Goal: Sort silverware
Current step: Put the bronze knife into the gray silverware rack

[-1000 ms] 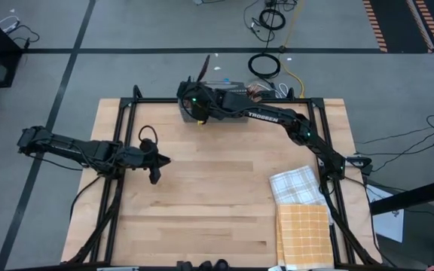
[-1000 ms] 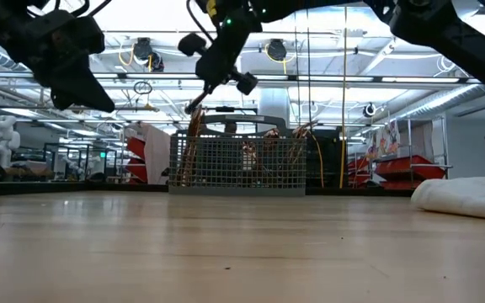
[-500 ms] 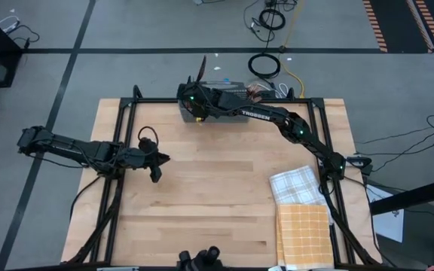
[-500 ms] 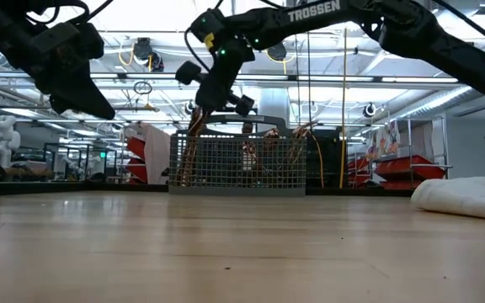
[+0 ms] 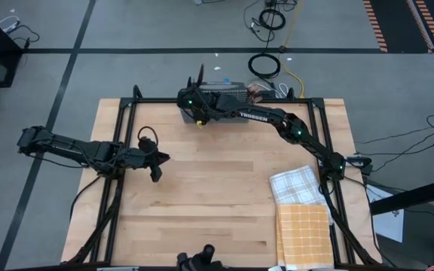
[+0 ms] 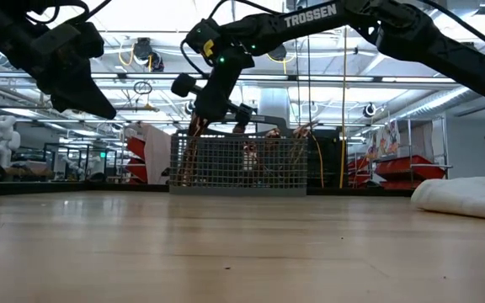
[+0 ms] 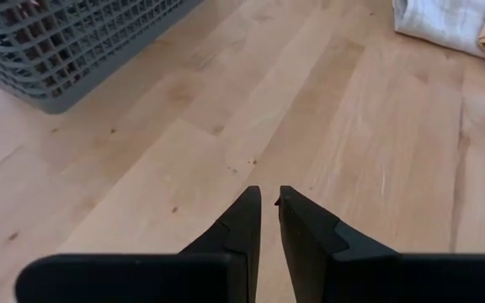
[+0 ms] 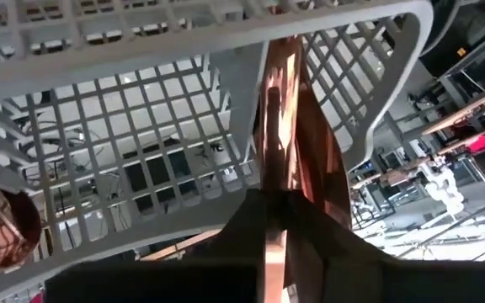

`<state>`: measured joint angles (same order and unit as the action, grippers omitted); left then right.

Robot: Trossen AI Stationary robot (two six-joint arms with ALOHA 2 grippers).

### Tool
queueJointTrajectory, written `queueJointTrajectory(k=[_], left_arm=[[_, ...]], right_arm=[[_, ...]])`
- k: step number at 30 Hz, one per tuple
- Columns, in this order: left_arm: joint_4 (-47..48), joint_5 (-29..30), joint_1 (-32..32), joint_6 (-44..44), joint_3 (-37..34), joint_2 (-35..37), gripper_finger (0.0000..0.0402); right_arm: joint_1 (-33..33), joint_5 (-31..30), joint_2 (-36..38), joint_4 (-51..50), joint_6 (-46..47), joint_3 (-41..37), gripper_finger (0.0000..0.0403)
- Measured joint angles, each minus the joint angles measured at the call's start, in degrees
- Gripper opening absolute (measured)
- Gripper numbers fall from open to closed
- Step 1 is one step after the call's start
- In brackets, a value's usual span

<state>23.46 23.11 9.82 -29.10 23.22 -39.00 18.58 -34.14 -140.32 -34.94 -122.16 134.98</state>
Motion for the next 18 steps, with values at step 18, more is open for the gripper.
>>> queueJointTrajectory(k=[18], left_arm=[[-1.4, 1.9, 0.0, -0.2, 0.0, 0.0, 0.0052]], right_arm=[[-0.4, 0.6, 0.0, 5.1, 10.5, 0.0, 0.0106]])
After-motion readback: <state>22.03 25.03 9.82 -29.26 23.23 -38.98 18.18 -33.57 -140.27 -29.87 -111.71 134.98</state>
